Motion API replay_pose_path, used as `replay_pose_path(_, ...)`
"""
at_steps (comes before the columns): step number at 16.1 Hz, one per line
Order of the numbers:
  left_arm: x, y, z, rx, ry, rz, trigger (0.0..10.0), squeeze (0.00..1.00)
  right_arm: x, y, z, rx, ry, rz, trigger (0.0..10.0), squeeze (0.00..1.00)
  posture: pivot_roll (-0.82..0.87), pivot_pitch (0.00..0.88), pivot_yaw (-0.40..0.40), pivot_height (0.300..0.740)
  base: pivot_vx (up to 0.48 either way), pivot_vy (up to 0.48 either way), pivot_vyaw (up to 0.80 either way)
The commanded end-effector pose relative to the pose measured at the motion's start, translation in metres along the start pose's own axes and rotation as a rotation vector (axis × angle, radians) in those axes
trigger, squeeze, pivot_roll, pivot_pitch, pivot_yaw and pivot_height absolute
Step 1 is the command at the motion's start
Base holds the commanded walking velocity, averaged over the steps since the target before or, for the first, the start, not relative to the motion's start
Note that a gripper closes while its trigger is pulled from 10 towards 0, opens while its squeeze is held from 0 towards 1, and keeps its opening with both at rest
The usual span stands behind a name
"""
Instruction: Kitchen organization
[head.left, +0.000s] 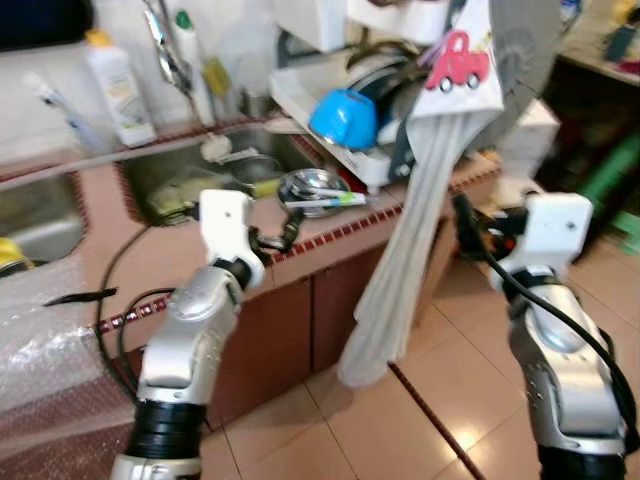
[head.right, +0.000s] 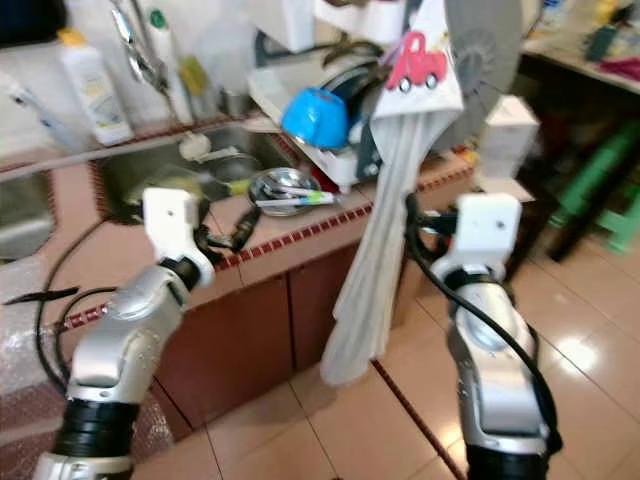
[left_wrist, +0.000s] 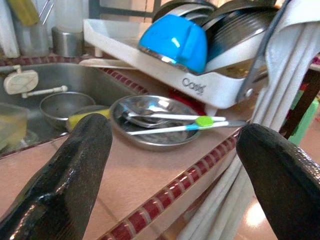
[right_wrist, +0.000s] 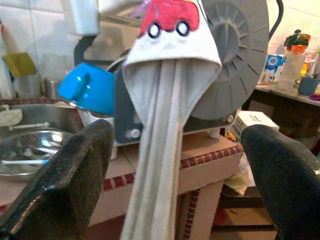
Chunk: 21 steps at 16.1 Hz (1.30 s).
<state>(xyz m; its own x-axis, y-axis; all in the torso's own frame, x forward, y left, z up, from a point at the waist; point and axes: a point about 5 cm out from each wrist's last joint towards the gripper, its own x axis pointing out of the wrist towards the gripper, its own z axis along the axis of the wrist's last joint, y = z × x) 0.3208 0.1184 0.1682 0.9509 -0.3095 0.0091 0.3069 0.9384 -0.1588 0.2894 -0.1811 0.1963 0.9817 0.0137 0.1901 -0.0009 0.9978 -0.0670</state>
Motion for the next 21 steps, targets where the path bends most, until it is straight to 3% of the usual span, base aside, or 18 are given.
replay_pose_path(1,-0.0011,-0.0023,0.0035,-0.005,-0.008,-0.007,10.0,0.00,0.0002,-0.0013,0.0037,-0.001,-0.009,0.001,10.0,0.00,-0.06,0.000,0.033,0.740,0.000,0.000,0.00)
replay_pose_path(10,-0.0045,-0.0013,0.0028,-0.008,0.003,0.000,10.0,0.00,0.0023,0.0004,0.0031,0.002,-0.004,0.014,10.0,0.00,-0.05,0.000,0.022,0.740,0.000,0.000,0.00)
replay_pose_path(21,-0.0059,0.0000,0.0033,0.002,0.015,-0.001,10.0,0.00,0.0026,0.0018,0.0019,0.013,-0.001,0.008,10.0,0.00,-0.04,0.000,0.031,0.740,-0.298,0.000,0.00)
